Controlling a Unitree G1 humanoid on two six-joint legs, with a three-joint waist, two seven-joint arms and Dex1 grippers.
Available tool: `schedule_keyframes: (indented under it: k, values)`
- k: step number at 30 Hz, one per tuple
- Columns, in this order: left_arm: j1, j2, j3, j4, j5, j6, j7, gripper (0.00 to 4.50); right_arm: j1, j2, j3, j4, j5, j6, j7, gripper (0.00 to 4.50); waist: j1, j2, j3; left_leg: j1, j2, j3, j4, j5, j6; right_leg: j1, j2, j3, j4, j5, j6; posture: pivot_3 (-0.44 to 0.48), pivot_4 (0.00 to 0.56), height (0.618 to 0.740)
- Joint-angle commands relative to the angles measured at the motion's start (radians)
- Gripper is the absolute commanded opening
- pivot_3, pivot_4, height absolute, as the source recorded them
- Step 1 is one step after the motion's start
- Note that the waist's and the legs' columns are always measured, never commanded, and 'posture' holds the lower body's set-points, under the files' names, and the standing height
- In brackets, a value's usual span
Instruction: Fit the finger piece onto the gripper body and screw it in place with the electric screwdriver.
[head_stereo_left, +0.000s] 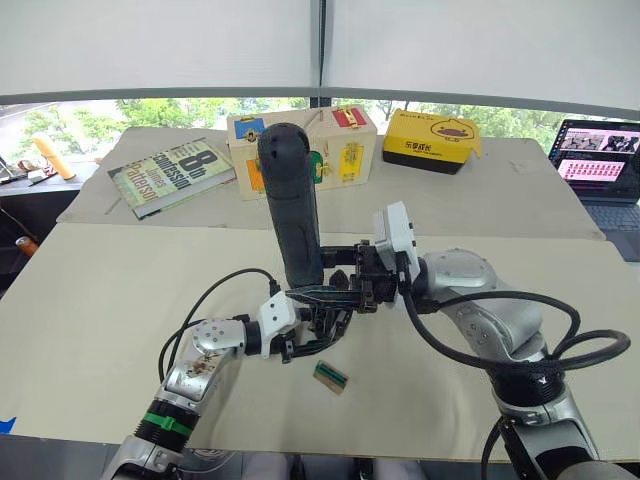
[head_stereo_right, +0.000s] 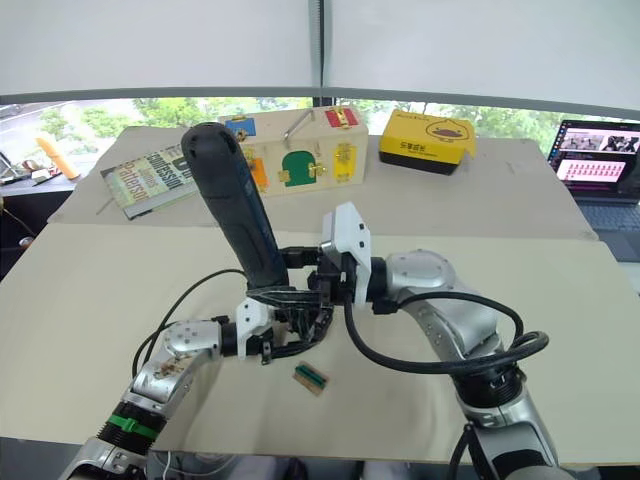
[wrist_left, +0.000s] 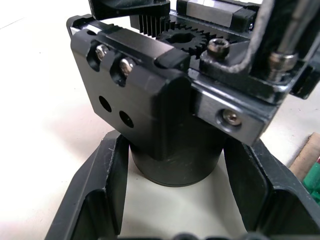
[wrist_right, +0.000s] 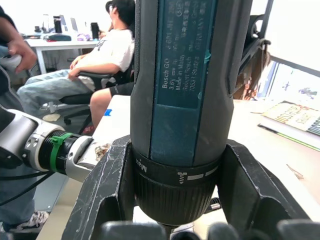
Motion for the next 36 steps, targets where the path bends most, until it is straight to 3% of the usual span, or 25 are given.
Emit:
schedule_keyframes:
  k: [1,36]
  values:
    - [0.026,0.014,-0.023,0.028,0.015,0.036,-0.002,2.27,0.025,-0.011,0.002,-0.005,-0.021,-0.007,-0.006,1.9,0.0,0.0,0.0,0.0,0.0,0.0,0.0,0.0,0.0,0.0,0.0,0.0,0.0,0.0,0.0,0.0,0.15,0.74]
    - [0.034,0.015,-0.026,0.028,0.014,0.033,0.007,2.27,0.118,-0.015,0.088,0.077,-0.118,-0.014,-0.136,1.9,0.001,0.0,-0.008,0.003,0.001,-0.001,-0.001,0.0,0.0,0.002,-0.005,0.002,0.0,0.0,0.0,0.0,0.15,0.74]
